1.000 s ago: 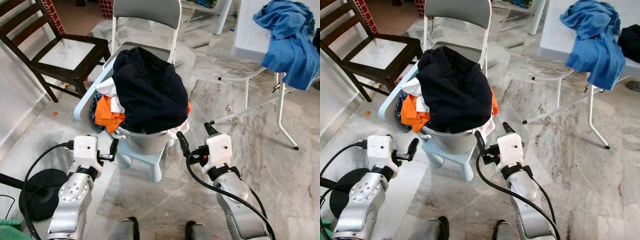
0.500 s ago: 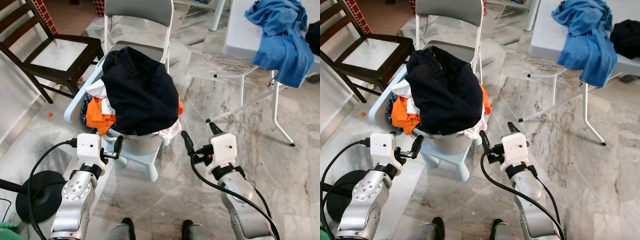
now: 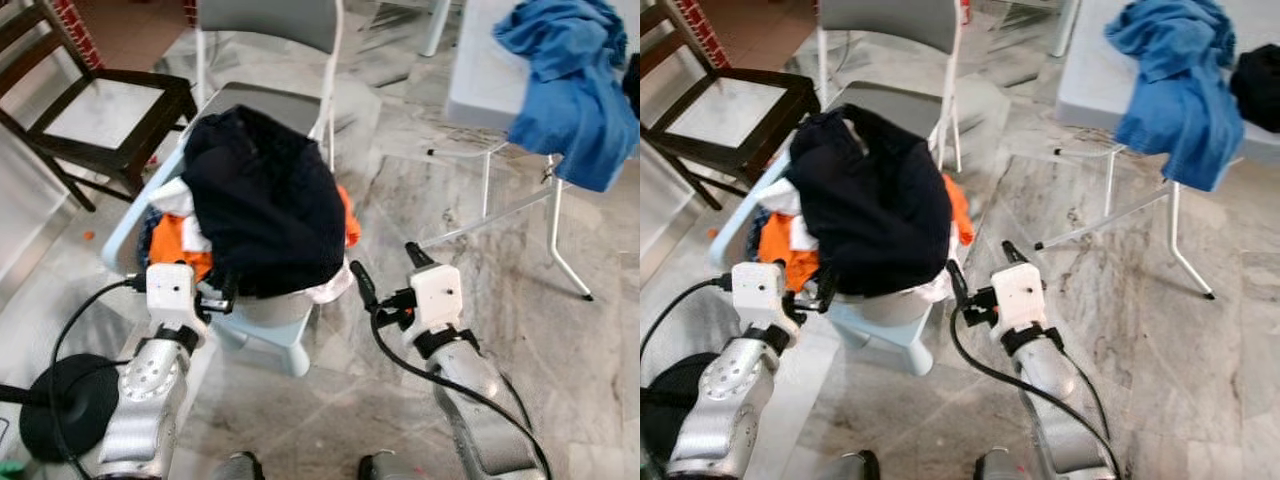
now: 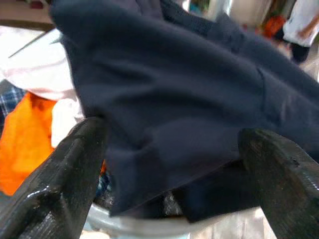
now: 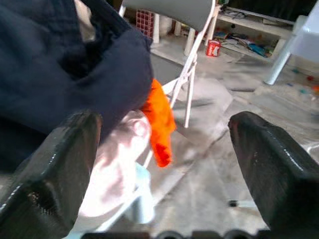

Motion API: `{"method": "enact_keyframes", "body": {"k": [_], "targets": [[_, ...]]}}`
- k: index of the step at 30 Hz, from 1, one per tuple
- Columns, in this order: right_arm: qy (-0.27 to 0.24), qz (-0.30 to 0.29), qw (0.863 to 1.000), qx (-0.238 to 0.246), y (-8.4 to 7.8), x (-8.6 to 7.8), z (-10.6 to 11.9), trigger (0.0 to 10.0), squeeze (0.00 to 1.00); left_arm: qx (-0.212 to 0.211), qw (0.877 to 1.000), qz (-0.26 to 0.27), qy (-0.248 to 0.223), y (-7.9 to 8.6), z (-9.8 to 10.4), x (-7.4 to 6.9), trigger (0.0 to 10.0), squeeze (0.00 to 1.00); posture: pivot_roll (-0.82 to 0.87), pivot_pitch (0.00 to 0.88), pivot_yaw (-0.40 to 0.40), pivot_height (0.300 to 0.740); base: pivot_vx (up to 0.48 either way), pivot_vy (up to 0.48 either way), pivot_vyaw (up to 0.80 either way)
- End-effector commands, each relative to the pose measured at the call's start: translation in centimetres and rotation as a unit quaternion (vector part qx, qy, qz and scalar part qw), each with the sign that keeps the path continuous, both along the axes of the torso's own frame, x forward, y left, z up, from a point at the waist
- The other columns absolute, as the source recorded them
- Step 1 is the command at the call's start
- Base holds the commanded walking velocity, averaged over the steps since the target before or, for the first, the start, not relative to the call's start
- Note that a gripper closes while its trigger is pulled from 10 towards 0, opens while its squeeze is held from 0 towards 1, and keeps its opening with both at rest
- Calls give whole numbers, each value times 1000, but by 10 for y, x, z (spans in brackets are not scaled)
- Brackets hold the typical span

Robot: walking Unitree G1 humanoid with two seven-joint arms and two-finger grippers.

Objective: Hang hanger

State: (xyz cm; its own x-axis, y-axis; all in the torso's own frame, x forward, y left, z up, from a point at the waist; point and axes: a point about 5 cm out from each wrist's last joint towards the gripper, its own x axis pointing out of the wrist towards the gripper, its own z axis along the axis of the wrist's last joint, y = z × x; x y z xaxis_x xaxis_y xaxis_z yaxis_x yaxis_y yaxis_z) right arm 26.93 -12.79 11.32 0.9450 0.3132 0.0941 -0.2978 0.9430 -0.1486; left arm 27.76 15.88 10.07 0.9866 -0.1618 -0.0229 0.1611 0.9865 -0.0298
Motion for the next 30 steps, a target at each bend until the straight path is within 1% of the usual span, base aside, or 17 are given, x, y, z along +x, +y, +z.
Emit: {"method": "enact_keyframes", "body": {"k": [1, 3, 8, 20, 24, 28, 30], "targets": [[-3, 20, 1000, 6, 13, -2, 1, 10000, 0, 11, 1000, 21, 15, 15, -6, -5, 10000, 0, -46, 235, -9, 740, 326, 0, 0], [-5, 23, 1000, 4, 13, -2, 2, 10000, 0, 11, 1000, 21, 16, 15, -6, -5, 10000, 0, -46, 235, -9, 740, 326, 0, 0], [-5, 24, 1000, 4, 14, -2, 2, 10000, 0, 11, 1000, 21, 16, 15, -6, -5, 10000, 0, -46, 235, -9, 740, 330, 0, 637], [-1, 25, 1000, 5, 14, -2, 1, 10000, 0, 12, 1000, 19, 20, 14, -7, -5, 10000, 0, -45, 235, -8, 740, 307, 0, 0], [-1, 25, 1000, 5, 15, -1, 0, 10000, 0, 11, 999, 26, 18, 15, -7, -5, 10000, 0, -44, 231, -10, 740, 124, 0, 0], [0, 28, 1000, 5, 15, -1, 0, 10000, 0, 27, 999, 32, 10, 17, -5, -4, 10000, 0, -44, 231, -10, 740, 0, 0, 0], [1, 29, 1000, 4, 15, -1, 0, 10000, 0, 50, 998, 39, -13, 19, 2, -1, 10000, 0, -44, 231, -10, 740, 0, 0, 0]]}}
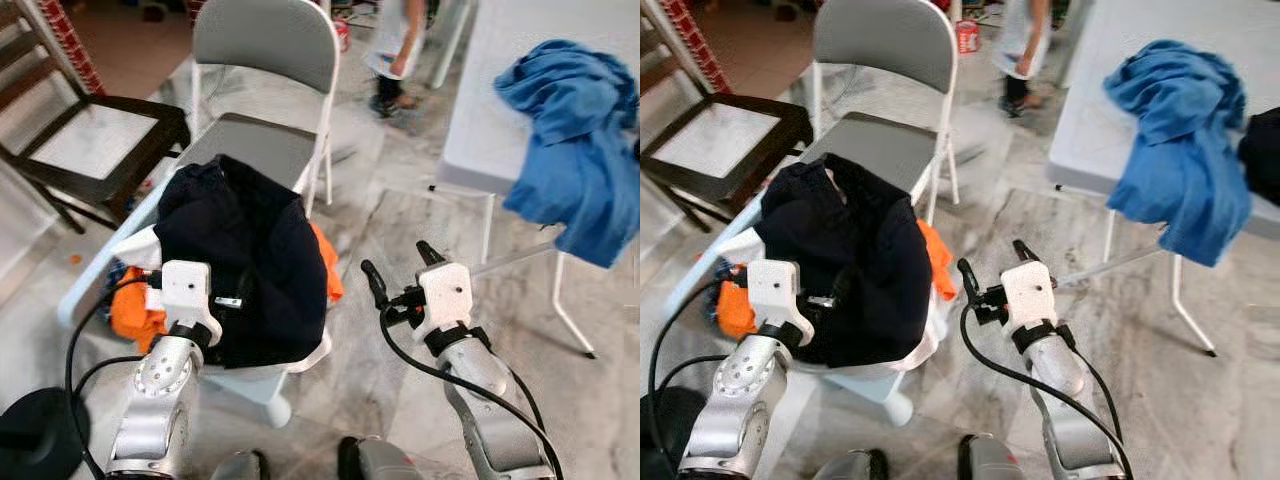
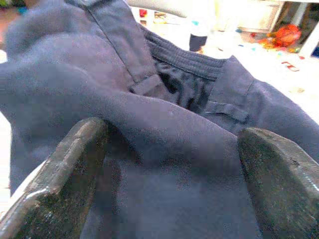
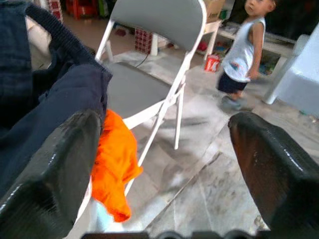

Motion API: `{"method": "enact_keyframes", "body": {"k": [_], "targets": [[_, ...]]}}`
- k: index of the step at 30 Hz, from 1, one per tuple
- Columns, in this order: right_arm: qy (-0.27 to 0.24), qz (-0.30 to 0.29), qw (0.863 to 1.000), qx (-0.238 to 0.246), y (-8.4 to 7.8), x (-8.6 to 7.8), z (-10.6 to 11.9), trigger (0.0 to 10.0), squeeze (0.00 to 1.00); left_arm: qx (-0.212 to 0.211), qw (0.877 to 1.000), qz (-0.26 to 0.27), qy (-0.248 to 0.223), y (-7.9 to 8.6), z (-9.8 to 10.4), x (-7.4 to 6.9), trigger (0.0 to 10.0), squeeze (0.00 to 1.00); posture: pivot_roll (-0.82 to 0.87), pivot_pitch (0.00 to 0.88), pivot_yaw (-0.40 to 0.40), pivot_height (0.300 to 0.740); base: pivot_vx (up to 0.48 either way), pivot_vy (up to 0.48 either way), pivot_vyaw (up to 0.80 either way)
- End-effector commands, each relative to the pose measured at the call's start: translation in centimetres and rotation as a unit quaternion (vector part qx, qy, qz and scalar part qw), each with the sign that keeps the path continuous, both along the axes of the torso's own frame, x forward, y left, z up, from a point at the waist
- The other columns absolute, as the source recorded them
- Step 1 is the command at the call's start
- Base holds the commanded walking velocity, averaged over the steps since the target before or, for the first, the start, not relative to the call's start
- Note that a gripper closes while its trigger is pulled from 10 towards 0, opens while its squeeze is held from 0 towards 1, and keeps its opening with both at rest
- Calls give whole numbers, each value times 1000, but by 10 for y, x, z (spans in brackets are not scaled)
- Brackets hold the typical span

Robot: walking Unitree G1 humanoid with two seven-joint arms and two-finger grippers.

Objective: Hang hanger

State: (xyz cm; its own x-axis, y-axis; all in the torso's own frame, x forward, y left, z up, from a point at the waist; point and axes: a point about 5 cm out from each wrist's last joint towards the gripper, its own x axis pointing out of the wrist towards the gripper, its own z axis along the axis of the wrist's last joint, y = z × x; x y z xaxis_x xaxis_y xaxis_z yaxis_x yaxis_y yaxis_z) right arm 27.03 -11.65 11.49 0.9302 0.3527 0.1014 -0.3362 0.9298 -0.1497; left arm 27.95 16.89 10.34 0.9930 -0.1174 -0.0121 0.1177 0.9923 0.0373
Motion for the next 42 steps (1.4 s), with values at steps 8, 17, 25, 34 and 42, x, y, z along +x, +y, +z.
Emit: {"method": "enact_keyframes", "body": {"k": [8, 17, 25, 34, 42], "targets": [[6, 12, 1000, 2, 3, -4, -3, 10000, 0, 50, 996, 51, -56, 18, 21, 4, 10000, 0, -43, 236, -15, 740, 0, 0, 0], [10, 13, 1000, 5, 6, -5, -4, 10000, 0, 72, 992, 66, -84, 27, 49, 26, 10000, 0, -32, 248, -11, 740, 0, 0, 0], [9, 15, 1000, 4, 7, -5, -4, 10000, 0, -38, 996, 58, 58, 36, 16, 48, 10000, 0, -38, 256, -5, 740, 0, 0, 0], [6, 14, 1000, 1, 8, -4, -3, 10000, 0, -126, 987, 37, 88, 14, 8, 66, 0, 0, -48, 254, 2, 740, 0, 0, 0], [6, 11, 1000, -2, 8, -5, -4, 10000, 0, -184, 973, 32, 133, 9, -10, 58, 0, 0, -52, 255, 9, 740, 0, 0, 0]]}}
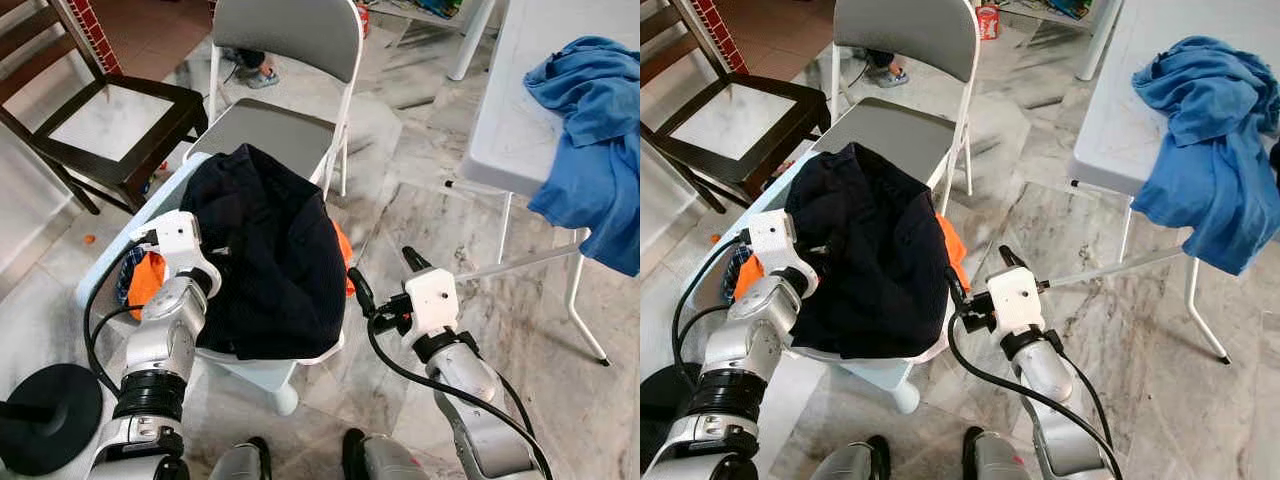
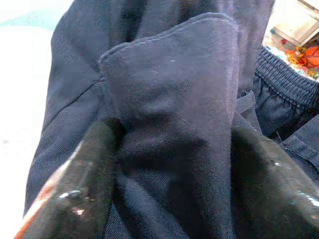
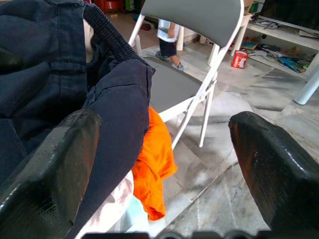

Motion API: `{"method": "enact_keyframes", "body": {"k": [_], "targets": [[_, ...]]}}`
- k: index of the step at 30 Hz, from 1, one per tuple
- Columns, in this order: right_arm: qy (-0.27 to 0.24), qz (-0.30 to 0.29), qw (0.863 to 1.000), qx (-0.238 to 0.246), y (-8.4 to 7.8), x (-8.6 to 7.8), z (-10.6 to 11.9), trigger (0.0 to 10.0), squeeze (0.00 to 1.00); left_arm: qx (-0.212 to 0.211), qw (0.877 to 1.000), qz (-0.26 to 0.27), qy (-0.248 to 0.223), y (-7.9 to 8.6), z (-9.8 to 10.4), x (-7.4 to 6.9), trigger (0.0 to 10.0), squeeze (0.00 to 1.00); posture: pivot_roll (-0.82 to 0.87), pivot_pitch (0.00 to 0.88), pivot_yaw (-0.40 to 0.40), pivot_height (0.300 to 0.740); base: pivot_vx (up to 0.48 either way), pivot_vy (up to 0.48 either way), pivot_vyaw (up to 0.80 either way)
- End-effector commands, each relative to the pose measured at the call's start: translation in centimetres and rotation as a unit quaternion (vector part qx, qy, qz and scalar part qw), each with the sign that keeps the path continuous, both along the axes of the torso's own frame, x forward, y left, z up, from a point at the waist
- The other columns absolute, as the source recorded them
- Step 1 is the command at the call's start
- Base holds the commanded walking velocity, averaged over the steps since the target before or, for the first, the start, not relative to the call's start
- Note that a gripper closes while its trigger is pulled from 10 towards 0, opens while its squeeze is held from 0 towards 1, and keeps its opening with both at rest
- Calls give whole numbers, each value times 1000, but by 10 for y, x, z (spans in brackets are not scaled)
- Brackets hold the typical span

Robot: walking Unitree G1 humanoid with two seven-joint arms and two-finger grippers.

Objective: Hang hanger

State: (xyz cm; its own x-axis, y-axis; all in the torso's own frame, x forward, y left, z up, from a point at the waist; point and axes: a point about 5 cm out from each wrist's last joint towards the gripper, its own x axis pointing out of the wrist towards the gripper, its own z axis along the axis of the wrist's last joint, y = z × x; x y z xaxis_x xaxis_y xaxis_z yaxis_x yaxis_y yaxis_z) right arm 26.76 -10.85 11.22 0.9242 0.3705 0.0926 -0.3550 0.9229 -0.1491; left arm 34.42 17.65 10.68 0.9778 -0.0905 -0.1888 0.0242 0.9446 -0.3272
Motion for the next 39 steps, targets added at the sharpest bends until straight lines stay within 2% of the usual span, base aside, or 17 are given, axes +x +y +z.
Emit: {"method": "enact_keyframes", "body": {"k": [1, 2, 7, 11, 13, 14, 15, 17, 21, 22, 23, 24, 32, 35, 39], "targets": [[2, 2, 1000, -1, 1, -2, -1, 10000, 0, -16, 999, 1, 36, 2, -17, -8, 0, 0, -52, 255, 9, 740, 0, 0, 0], [2, 2, 1000, -1, 1, -2, -1, 10000, 0, -27, 998, 9, 51, 4, -23, -12, 0, 0, -49, 255, 9, 740, 0, 0, 0], [2, 4, 1000, 0, 2, -3, -1, 10000, 0, -34, 997, 12, 68, 6, -33, -21, 0, 0, -43, 255, 2, 740, 0, 0, 0], [6, 10, 1000, -2, 2, -3, -2, 10000, 0, -33, 996, 4, 84, 6, -40, -36, 0, 0, -41, 252, -4, 740, 0, 0, 0], [7, 12, 1000, -3, 2, -3, -3, 10000, 0, -6, 997, -3, 75, 8, -40, -41, 0, 0, -39, 246, -5, 740, 0, 0, 0], [7, 14, 1000, -4, 2, -2, -3, 10000, 0, 48, 997, -34, 40, 8, -34, -47, 0, 0, -38, 245, -7, 740, 0, 0, 0], [7, 14, 1000, -4, 2, -2, -3, 10000, 0, 48, 997, -34, 40, 8, -34, -47, 0, 0, -38, 245, -7, 740, 0, 0, 0], [7, 14, 1000, -5, 2, -1, -3, 10000, 0, 76, 995, -53, 24, 6, -32, -54, 0, 0, -35, 245, -6, 740, 0, 0, 0], [6, 15, 1000, -7, 2, 1, -2, 10000, 0, 97, 992, -60, 49, 10, -40, -76, 0, 0, -25, 239, -7, 740, 0, 0, 0], [6, 15, 1000, -7, 2, 1, -2, 10000, 0, 97, 992, -60, 49, 10, -40, -76, 0, 0, -25, 239, -7, 740, 0, 0, 0], [6, 16, 1000, -8, 2, 1, -2, 10000, 0, 108, 991, -56, 61, 15, -45, -86, 0, 0, -20, 241, -6, 740, 0, 0, 0], [6, 17, 1000, -8, 2, 2, -2, 10000, 0, 115, 990, -56, 66, 18, -47, -91, 0, 0, -20, 241, -6, 740, 0, 0, 0], [9, 24, 1000, -10, 4, 0, -4, 10000, 0, 153, 983, -40, 93, 36, -57, -109, 0, 0, -8, 246, -8, 740, 0, 0, 0], [9, 25, 1000, -10, 4, 1, -4, 10000, 0, 164, 982, -33, 92, 40, -58, -115, 0, 0, -3, 244, -10, 740, 0, 0, 0], [7, 27, 1000, -12, 3, 2, -4, 10000, 0, 196, 978, -1, 67, 53, -61, -129, 0, 0, -3, 242, -11, 740, 0, 0, 0]]}}
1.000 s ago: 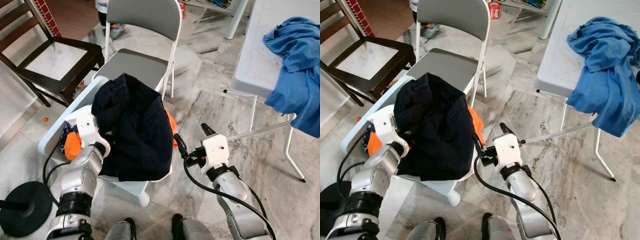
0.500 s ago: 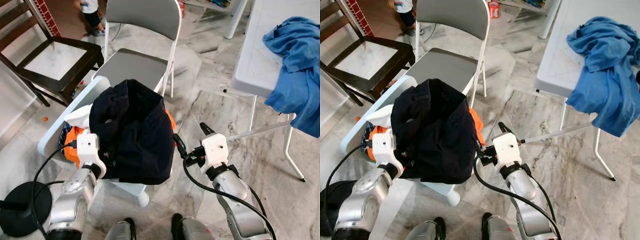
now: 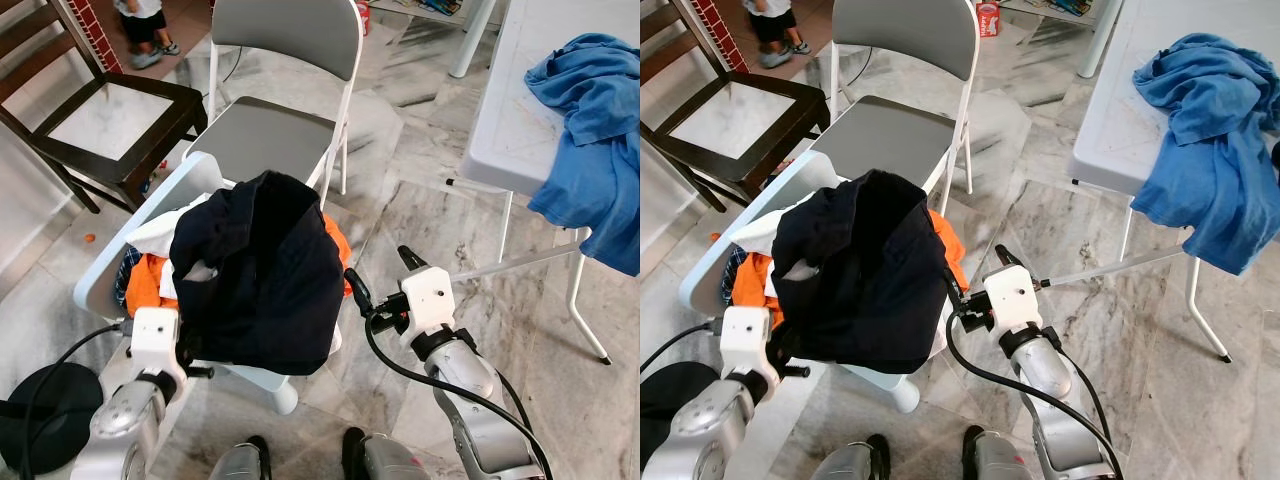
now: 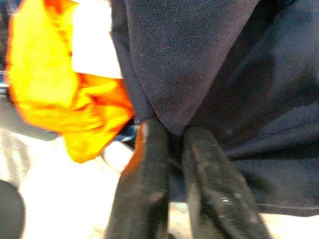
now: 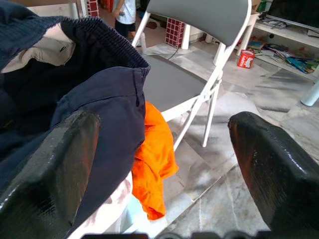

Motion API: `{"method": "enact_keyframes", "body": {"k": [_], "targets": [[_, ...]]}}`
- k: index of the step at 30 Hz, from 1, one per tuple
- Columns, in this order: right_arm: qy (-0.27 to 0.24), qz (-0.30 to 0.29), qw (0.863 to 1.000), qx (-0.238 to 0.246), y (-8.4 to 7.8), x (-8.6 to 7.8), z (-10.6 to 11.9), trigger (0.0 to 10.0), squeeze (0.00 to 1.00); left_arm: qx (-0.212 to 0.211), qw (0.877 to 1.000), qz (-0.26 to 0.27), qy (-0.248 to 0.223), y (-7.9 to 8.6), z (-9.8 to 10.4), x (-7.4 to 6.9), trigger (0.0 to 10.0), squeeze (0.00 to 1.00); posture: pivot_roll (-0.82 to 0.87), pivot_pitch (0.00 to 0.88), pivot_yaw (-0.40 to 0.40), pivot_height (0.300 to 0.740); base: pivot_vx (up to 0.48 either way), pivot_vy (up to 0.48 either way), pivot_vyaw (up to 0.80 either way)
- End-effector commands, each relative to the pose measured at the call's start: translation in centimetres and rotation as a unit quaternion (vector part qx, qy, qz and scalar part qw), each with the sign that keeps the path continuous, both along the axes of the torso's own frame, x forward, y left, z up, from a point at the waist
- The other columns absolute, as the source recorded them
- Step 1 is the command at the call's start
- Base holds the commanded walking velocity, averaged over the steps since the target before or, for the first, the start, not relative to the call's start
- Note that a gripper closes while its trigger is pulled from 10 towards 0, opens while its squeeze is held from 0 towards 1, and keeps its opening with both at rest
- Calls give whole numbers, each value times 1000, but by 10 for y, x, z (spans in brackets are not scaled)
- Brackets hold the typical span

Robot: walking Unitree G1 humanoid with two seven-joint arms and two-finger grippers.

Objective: Hang hanger

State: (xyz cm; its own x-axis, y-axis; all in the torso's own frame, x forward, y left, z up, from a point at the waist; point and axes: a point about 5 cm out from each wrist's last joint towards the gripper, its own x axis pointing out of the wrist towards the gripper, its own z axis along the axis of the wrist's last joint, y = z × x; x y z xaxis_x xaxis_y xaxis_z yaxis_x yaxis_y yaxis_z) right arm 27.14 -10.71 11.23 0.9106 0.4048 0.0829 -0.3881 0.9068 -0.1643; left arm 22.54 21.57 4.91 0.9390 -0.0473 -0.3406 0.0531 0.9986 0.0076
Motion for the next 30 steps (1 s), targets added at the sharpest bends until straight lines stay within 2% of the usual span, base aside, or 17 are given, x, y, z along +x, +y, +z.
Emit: {"method": "enact_keyframes", "body": {"k": [1, 4, 6, 8, 9, 10, 11, 12, 13, 16, 18, 21, 22, 23, 25, 28, 30], "targets": [[6, 9, 1000, -3, 2, -2, -4, 10000, 0, 26, 999, 23, -3, 13, -3, -10, 0, 0, -3, 242, -11, 740, 0, 0, 0], [6, 9, 1000, -4, 1, -2, -4, 10000, 0, 42, 999, 25, -25, 17, -3, -18, 0, 0, -2, 242, -11, 740, 0, 0, 0], [7, 10, 1000, -4, 2, -2, -5, 10000, 0, 66, 997, 18, -35, 19, -8, -22, 0, 0, -2, 241, -13, 740, 0, 0, 0], [7, 12, 1000, -5, 3, -2, -5, 10000, 0, 110, 993, 13, -48, 19, -12, -19, 0, 0, -2, 244, -14, 740, 0, 0, 0], [7, 13, 1000, -6, 4, -2, -5, 10000, 0, 146, 987, 15, -57, 20, -12, -15, 3647, 0, -2, 244, -16, 740, 0, 0, 0], [7, 13, 1000, -6, 4, -2, -5, 10000, 0, 169, 983, 16, -67, 21, -11, -12, 6078, 0, -2, 246, -18, 740, 0, 0, 0], [7, 14, 1000, -7, 4, -2, -5, 10000, 0, 184, 979, 13, -83, 21, -8, -8, 10000, 0, -2, 246, -18, 740, 0, 0, 0], [7, 15, 1000, -7, 4, -2, -5, 10000, 0, 208, 972, 8, -108, 23, -1, -5, 10000, 129, -2, 248, -20, 740, 0, 0, 0], [7, 16, 1000, -7, 4, -2, -5, 10000, 0, 239, 958, 5, -160, 26, 14, 4, 10000, 1000, -2, 248, -20, 740, 0, 0, 0], [7, 17, 1000, -9, 4, -1, -5, 10000, 0, 245, 946, 2, -211, 24, 33, 18, 10000, 1000, -2, 250, -25, 740, 0, 0, 0], [5, 19, 1000, -10, 5, 0, -4, 10000, 0, 242, 931, -8, -273, 9, 71, 32, 10000, 1000, -7, 250, -24, 740, 0, 0, 0], [5, 19, 1000, -10, 5, 0, -4, 10000, 0, 238, 926, -14, -292, 2, 81, 36, 10000, 1000, -7, 250, -24, 740, 0, 0, 0], [4, 18, 1000, -10, 5, 0, -4, 10000, 0, 230, 920, -25, -317, -10, 94, 41, 10000, 1000, -13, 248, -20, 740, 0, 0, 0], [4, 17, 1000, -10, 5, 0, -4, 10000, 0, 226, 918, -30, -326, -15, 99, 44, 10000, 1000, -13, 248, -20, 740, 0, 0, 0], [3, 16, 1000, -10, 4, 0, -3, 10000, 0, 211, 913, -39, -347, -29, 111, 49, 10000, 1000, -16, 248, -17, 740, 0, 0, 0], [3, 14, 1000, -9, 4, 0, -3, 10000, 0, 198, 911, -41, -360, -37, 121, 57, 10000, 1000, -22, 248, -16, 740, 0, 0, 0], [3, 12, 1000, -9, 4, -1, -4, 10000, 0, 190, 917, -35, -348, -39, 123, 67, 10000, 1000, -22, 247, -13, 740, 0, 0, 0]]}}
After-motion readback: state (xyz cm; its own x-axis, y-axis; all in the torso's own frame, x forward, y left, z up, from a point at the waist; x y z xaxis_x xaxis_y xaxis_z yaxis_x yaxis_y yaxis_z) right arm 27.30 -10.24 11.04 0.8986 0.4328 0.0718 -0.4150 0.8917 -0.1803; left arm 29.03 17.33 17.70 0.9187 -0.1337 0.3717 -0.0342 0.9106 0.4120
